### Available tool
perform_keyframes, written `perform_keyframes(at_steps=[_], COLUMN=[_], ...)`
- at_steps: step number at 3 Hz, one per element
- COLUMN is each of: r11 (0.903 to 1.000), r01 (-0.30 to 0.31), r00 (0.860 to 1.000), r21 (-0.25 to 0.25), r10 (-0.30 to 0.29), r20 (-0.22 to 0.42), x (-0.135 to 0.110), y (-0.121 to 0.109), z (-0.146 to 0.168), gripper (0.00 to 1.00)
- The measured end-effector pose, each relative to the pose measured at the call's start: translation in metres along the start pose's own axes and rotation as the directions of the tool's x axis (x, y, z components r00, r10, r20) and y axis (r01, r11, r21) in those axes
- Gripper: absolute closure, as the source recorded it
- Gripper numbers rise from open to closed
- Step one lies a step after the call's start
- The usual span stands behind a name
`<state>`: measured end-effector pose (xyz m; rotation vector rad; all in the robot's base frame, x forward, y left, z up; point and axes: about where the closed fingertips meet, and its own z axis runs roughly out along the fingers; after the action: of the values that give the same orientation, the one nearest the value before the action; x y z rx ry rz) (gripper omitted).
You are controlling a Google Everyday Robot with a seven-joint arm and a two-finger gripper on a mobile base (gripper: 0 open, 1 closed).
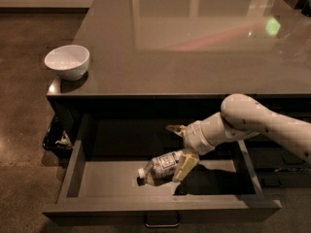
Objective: Pick blue plastic bottle from top drawer and place on counter
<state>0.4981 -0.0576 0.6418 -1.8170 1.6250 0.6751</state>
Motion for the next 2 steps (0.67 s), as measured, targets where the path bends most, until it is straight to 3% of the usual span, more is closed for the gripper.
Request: perform_keyframes(at_steps=[1,2], r11=[0.9995,0.9976], r01=[-0.028,-0.061], r00=[1.0,0.992], r21=[-0.014,-0.034], r10=[0.028,0.057], r20=[-0.011,-0.109], x=[0.016,0.031], y=[0.009,0.02], z=[0.007,0.016], gripper=[0.0,0.0])
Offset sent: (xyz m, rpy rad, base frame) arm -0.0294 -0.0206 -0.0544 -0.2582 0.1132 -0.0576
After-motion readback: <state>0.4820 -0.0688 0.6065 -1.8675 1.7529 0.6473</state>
